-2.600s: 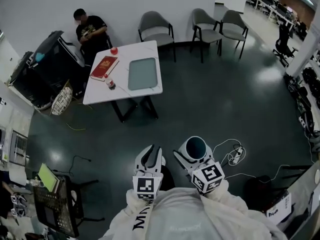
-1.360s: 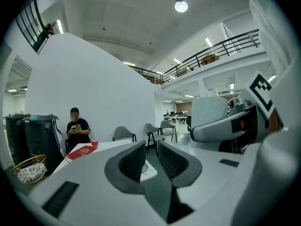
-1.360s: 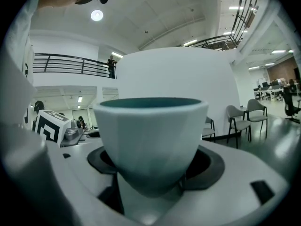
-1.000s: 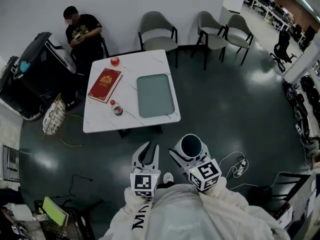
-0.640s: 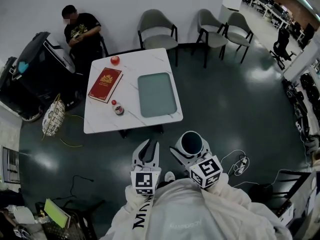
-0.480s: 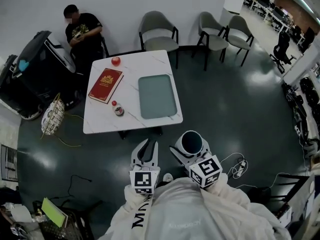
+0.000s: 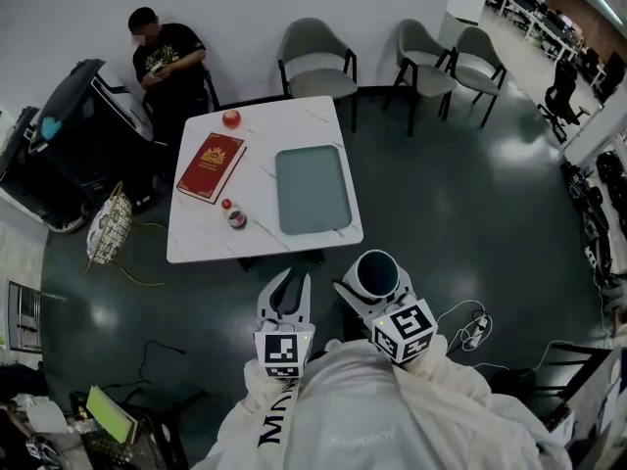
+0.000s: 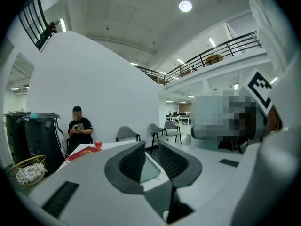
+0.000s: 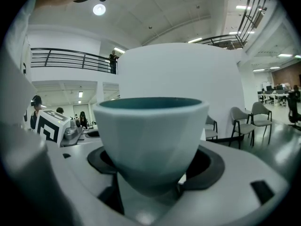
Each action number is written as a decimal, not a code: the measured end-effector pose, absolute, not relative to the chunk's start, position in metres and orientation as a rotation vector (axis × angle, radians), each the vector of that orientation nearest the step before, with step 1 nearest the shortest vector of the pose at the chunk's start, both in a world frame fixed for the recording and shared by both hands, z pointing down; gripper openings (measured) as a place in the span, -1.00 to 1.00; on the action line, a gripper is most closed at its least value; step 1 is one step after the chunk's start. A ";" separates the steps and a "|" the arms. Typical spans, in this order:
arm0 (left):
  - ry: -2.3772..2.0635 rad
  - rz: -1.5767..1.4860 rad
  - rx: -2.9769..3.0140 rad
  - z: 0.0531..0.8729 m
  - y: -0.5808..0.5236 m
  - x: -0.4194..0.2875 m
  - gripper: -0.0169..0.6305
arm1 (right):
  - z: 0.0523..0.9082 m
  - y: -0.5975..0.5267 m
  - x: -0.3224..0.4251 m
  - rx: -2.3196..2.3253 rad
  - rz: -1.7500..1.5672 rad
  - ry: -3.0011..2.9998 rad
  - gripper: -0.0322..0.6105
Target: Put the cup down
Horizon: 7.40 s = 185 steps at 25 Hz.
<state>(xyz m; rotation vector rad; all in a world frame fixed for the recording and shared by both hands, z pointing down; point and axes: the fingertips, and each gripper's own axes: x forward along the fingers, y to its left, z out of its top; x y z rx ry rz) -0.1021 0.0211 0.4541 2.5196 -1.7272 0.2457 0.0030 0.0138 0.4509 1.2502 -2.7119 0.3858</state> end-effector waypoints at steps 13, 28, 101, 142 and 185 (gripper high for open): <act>-1.779 0.310 2.486 0.460 -0.025 -0.114 -0.66 | 0.461 -0.045 -0.013 1.199 0.429 -2.748 0.26; -1.771 0.395 2.452 0.473 -0.116 -0.123 -0.66 | 0.467 -0.146 -0.028 1.117 0.380 -2.773 0.26; -1.907 0.481 1.981 0.582 -0.349 -0.184 -0.66 | 0.630 -0.439 -0.134 0.701 0.297 -2.736 0.26; -1.875 0.506 1.928 0.604 -0.362 -0.195 -0.66 | 0.732 -0.461 -0.172 0.610 0.217 -2.642 0.26; -1.912 0.421 2.027 0.563 -0.233 -0.193 -0.66 | 0.725 -0.372 -0.086 0.827 0.400 -2.396 0.26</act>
